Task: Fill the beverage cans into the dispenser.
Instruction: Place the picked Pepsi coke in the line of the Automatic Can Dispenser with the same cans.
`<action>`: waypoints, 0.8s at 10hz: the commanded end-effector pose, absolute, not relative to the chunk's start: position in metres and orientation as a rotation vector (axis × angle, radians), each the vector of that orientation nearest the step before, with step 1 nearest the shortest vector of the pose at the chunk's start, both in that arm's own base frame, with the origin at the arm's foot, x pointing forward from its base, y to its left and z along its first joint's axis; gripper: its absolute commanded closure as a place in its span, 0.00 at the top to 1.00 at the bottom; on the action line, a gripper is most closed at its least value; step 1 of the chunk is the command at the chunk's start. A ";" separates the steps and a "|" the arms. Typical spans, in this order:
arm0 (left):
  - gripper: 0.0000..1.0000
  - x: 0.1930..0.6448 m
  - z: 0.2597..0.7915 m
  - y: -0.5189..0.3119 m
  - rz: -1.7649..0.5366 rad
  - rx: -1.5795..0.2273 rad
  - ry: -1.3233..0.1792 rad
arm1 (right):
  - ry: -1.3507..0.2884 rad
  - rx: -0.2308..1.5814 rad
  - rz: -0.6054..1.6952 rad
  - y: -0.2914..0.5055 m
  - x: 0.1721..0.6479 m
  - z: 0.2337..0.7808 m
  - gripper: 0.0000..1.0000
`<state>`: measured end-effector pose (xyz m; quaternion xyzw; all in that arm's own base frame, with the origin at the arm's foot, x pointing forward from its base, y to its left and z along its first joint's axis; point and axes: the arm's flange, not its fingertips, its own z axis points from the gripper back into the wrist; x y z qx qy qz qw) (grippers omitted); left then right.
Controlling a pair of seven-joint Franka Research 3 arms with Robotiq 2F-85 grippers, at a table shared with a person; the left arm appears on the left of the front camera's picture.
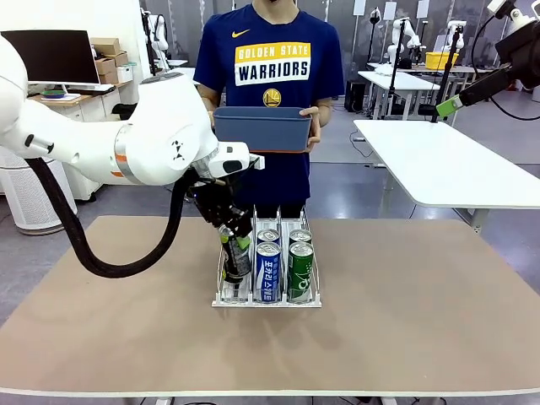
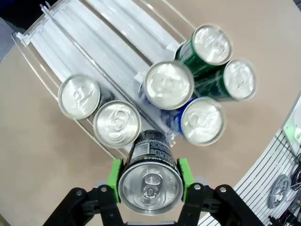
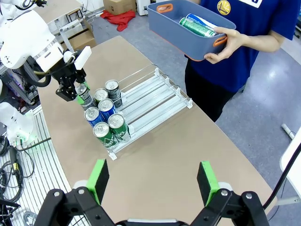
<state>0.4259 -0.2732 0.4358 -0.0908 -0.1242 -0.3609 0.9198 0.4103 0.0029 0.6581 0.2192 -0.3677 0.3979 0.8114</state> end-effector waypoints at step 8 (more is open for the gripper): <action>0.62 0.425 0.377 -0.272 -0.770 -0.142 -0.174 | -0.794 0.495 0.874 0.003 0.412 0.656 1.00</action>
